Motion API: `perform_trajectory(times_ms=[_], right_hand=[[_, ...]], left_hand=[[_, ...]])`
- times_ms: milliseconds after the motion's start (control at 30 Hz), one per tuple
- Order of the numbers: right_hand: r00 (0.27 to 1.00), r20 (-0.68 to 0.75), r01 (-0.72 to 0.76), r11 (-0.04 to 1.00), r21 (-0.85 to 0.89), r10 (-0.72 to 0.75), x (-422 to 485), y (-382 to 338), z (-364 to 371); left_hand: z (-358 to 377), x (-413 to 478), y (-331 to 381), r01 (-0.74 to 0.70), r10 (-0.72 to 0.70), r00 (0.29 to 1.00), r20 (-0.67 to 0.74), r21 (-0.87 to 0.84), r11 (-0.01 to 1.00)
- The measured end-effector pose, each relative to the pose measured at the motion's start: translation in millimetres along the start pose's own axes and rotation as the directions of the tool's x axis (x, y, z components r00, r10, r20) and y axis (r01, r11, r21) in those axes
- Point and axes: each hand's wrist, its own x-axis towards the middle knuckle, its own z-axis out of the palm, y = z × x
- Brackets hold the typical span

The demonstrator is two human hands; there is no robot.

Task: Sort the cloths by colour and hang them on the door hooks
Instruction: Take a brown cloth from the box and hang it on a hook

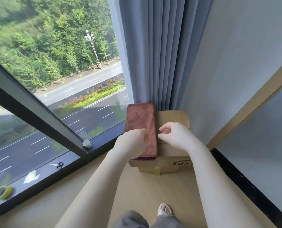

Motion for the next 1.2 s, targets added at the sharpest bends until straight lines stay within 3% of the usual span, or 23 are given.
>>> perform_trajectory(times_ms=[233, 667, 1200], right_hand=[[0.998, 0.055, -0.025, 0.999, -0.023, 0.026, 48.2, -2.2, 2.6], [0.979, 0.063, -0.194, 0.981, -0.023, 0.195, 163.8, -21.3, 32.2], [0.967, 0.040, -0.251, 0.968, -0.027, 0.252, 263.0, -32.4, 37.6]], left_hand=[[4.1, 43.4, -15.4, 0.036, -0.034, 0.998, 0.051, -0.028, 0.999], [6.9, 161.3, -78.1, -0.048, 0.051, 0.978, 0.204, -0.017, 0.999], [19.0, 271.9, -122.4, -0.073, 0.085, 0.980, 0.181, -0.071, 0.995]])
